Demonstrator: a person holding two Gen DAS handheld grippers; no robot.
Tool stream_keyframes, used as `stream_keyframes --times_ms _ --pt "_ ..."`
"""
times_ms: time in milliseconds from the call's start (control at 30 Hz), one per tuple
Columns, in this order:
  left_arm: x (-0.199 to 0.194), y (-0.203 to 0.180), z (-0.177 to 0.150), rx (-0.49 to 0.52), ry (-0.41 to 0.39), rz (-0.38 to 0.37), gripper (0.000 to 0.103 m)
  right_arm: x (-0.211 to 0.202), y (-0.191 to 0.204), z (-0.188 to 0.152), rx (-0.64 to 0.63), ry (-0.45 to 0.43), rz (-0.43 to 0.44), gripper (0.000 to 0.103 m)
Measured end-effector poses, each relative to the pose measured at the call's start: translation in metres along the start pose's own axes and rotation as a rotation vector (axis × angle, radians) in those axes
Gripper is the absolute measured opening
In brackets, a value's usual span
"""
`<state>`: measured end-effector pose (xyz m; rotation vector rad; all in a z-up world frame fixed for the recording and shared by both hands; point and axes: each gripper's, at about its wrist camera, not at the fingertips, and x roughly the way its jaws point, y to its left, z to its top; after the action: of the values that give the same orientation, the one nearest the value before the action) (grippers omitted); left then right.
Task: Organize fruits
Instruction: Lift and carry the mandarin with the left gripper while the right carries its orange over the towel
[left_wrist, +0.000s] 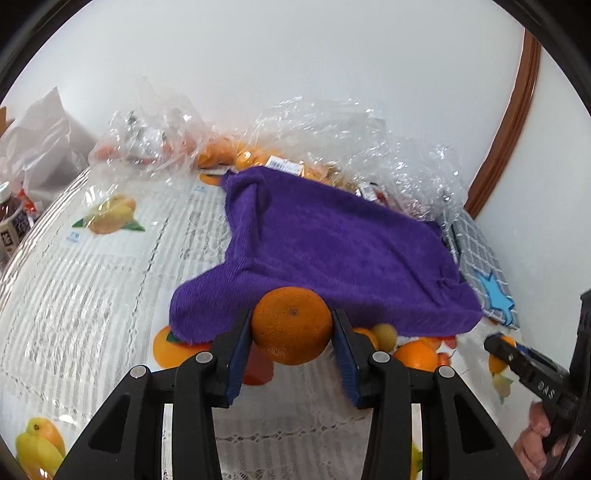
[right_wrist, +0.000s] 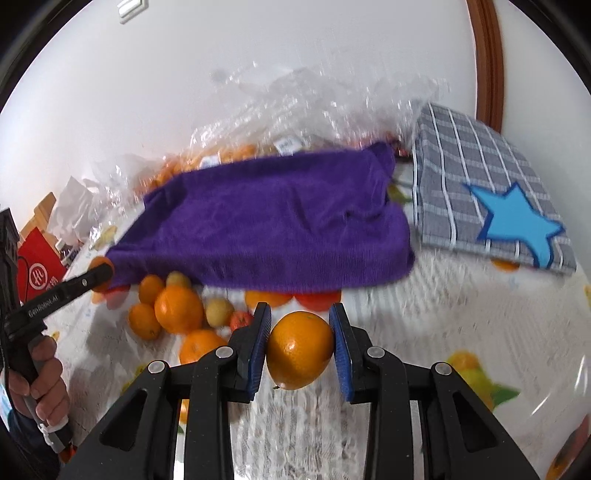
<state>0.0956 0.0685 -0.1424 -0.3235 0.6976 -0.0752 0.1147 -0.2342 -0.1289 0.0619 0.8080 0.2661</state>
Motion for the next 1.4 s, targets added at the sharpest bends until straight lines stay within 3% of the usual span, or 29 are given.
stream_keyframes --times_ms 300,600,800,933,1200,1400 --pt "0.003 -0.028 0.06 0.081 -0.068 0.008 0.04 0.005 0.01 0.061 -0.037 -0.087 0.021 0.033" --pt "0.046 -0.03 0.102 0.067 -0.045 0.031 0.04 0.035 0.014 0.099 -0.05 -0.123 0.026 0.033" --pt "0.079 -0.03 0.103 0.088 -0.021 0.066 0.04 0.069 0.007 0.101 -0.025 -0.071 0.025 0.033" --pt "0.101 -0.029 0.095 0.107 0.073 0.074 0.04 0.085 -0.001 0.094 -0.017 -0.028 0.016 0.033" --pt "0.118 -0.04 0.079 0.176 0.13 0.105 0.04 0.102 -0.003 0.088 -0.017 0.017 0.022 0.033" --pt "0.124 -0.038 0.076 0.163 0.149 0.115 0.04 0.11 -0.002 0.083 -0.018 0.044 0.016 0.033"
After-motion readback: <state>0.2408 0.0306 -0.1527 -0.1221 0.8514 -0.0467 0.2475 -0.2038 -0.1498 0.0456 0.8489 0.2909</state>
